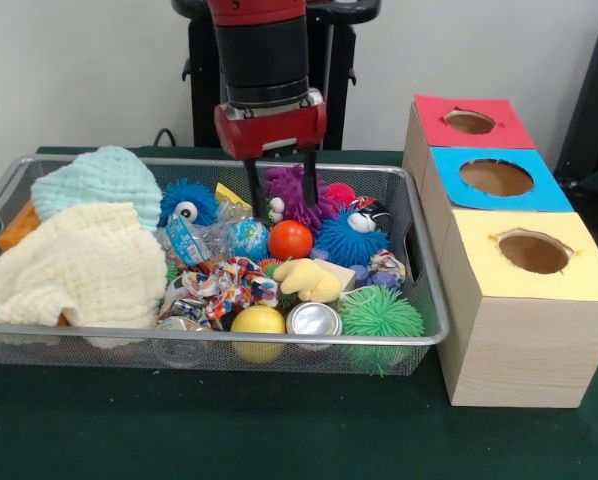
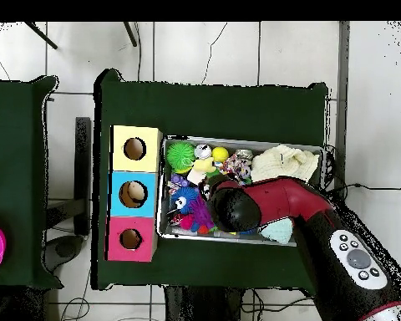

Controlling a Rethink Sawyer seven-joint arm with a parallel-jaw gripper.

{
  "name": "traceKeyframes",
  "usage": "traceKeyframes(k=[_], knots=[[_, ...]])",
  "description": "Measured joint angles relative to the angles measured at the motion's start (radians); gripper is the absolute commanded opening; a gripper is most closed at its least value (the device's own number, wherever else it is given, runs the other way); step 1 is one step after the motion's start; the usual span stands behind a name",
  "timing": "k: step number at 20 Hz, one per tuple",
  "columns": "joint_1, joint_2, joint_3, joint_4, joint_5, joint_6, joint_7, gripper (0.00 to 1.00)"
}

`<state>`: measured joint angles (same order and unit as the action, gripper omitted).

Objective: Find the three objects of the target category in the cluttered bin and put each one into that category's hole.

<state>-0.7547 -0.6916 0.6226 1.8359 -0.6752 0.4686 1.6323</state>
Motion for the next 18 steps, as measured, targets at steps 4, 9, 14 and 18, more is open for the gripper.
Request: traceKeyframes(k=[4,9,14,18], knots=[[0.027,0.019,-0.015,-0.003,-0.023,0.000,0.000,1.00],[0.076,0.075,-0.050,-0.021,-0.048,0.000,0.000,1.00],[0.128,0.121,-0.089,-0.043,-0.052,0.000,0.000,1.00],[0.157,0.135,-0.108,-0.064,-0.052,0.000,0.000,1.00]])
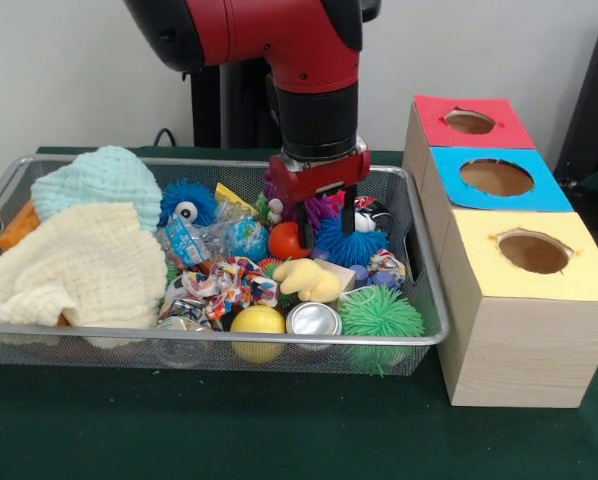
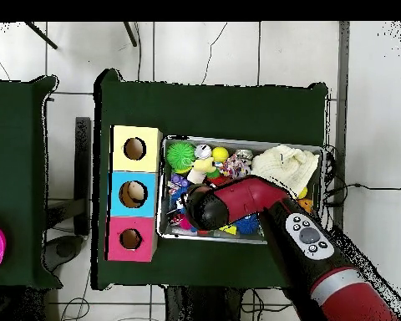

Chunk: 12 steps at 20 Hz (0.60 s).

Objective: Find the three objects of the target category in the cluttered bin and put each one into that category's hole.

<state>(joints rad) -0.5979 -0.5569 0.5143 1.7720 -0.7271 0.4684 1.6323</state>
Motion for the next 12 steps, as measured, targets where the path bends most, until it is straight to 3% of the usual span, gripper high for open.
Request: traceKeyframes(k=[12], knots=[[0.031,-0.011,-0.057,-0.020,0.044,0.004,0.000,1.00]])
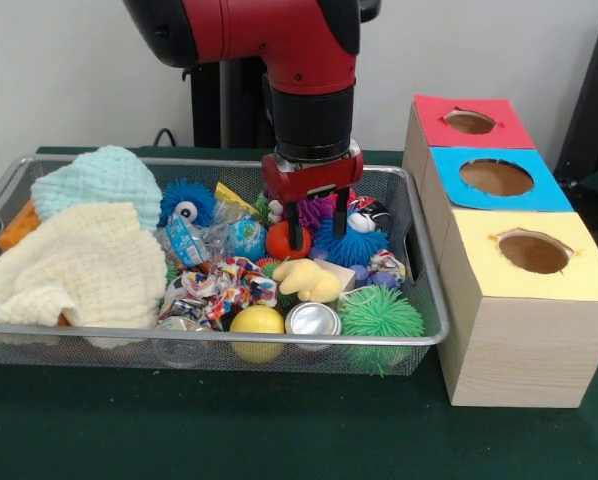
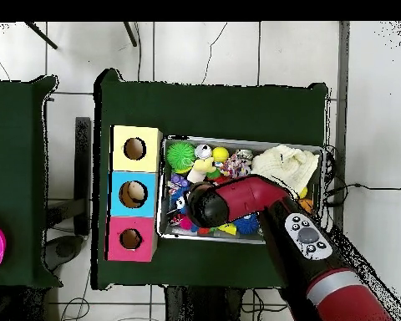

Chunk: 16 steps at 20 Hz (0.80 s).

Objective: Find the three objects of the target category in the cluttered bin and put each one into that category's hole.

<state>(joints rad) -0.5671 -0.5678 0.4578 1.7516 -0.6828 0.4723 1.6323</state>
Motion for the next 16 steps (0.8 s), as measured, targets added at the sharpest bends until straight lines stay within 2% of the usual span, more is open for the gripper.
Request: traceKeyframes(k=[16], knots=[[0.022,-0.040,-0.074,-0.003,0.067,0.032,0.000,1.00]])
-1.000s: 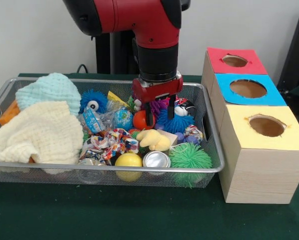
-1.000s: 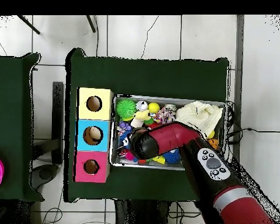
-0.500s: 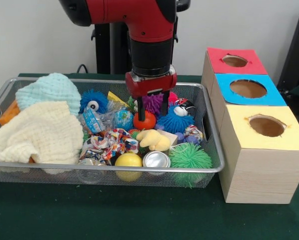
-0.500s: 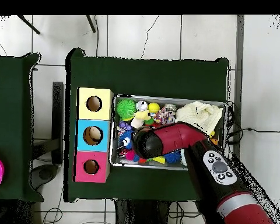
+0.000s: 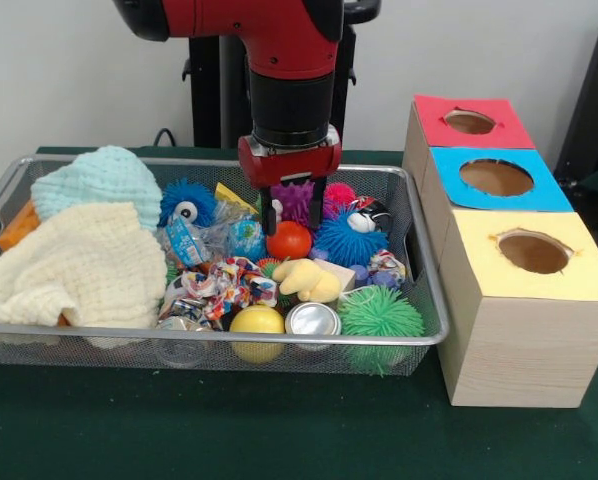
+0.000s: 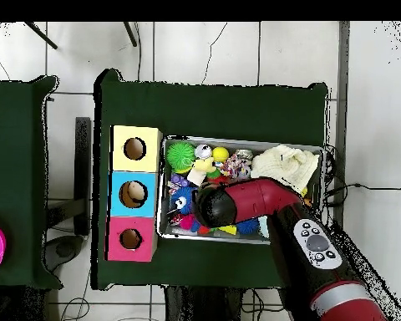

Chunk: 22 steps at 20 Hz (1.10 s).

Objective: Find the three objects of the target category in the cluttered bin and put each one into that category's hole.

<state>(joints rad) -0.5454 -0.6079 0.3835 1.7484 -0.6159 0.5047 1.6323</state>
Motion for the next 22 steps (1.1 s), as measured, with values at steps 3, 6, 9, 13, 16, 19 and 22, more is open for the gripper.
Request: traceKeyframes(k=[3,6,9,13,16,19,22], knots=[[0.005,-0.003,-0.011,0.001,0.006,0.000,0.000,1.00],[0.005,-0.014,-0.022,0.006,0.015,0.000,0.000,1.00],[0.004,-0.035,-0.031,0.020,0.024,0.000,0.000,1.00],[-0.001,-0.055,-0.037,0.033,0.033,0.000,0.000,1.00],[-0.011,-0.075,-0.037,0.050,0.043,0.000,0.000,1.00],[-0.022,-0.091,-0.038,0.069,0.048,0.000,0.000,1.00],[-0.032,-0.098,-0.043,0.086,0.049,0.000,0.000,1.00]])
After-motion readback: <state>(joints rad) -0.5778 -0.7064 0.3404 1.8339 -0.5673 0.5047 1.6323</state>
